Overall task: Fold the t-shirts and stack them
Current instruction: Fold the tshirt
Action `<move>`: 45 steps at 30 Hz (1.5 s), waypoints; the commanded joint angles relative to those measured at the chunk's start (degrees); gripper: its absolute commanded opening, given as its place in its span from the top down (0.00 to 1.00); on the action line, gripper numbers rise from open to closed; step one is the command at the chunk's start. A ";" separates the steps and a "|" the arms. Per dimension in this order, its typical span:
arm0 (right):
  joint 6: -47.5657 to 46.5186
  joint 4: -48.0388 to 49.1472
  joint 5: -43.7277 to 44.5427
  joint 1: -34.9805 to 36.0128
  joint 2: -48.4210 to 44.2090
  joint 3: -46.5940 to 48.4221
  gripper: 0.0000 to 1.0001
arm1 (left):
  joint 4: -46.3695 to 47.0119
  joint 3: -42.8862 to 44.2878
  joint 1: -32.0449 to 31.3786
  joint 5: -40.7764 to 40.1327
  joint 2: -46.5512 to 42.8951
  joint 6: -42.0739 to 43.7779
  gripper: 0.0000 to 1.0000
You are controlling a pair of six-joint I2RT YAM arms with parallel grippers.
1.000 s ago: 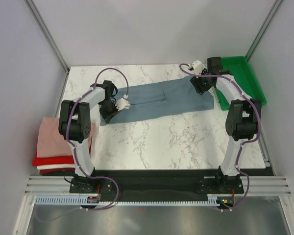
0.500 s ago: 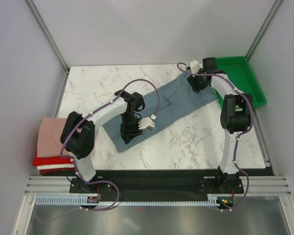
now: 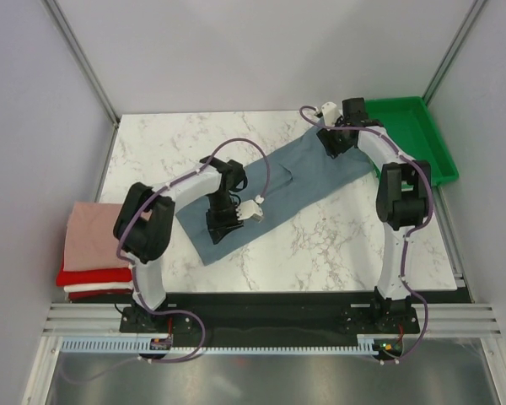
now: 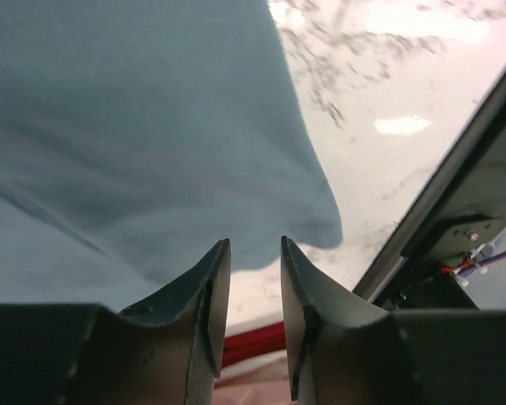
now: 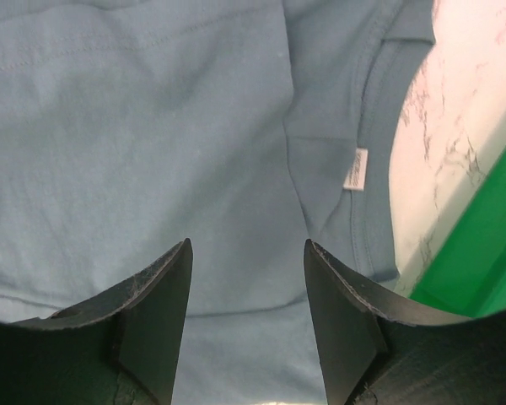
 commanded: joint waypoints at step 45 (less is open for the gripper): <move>7.03 11.00 3.46 6.83 -5.32 -0.59 0.33 | 13.91 2.04 -17.63 0.61 3.86 -12.82 0.63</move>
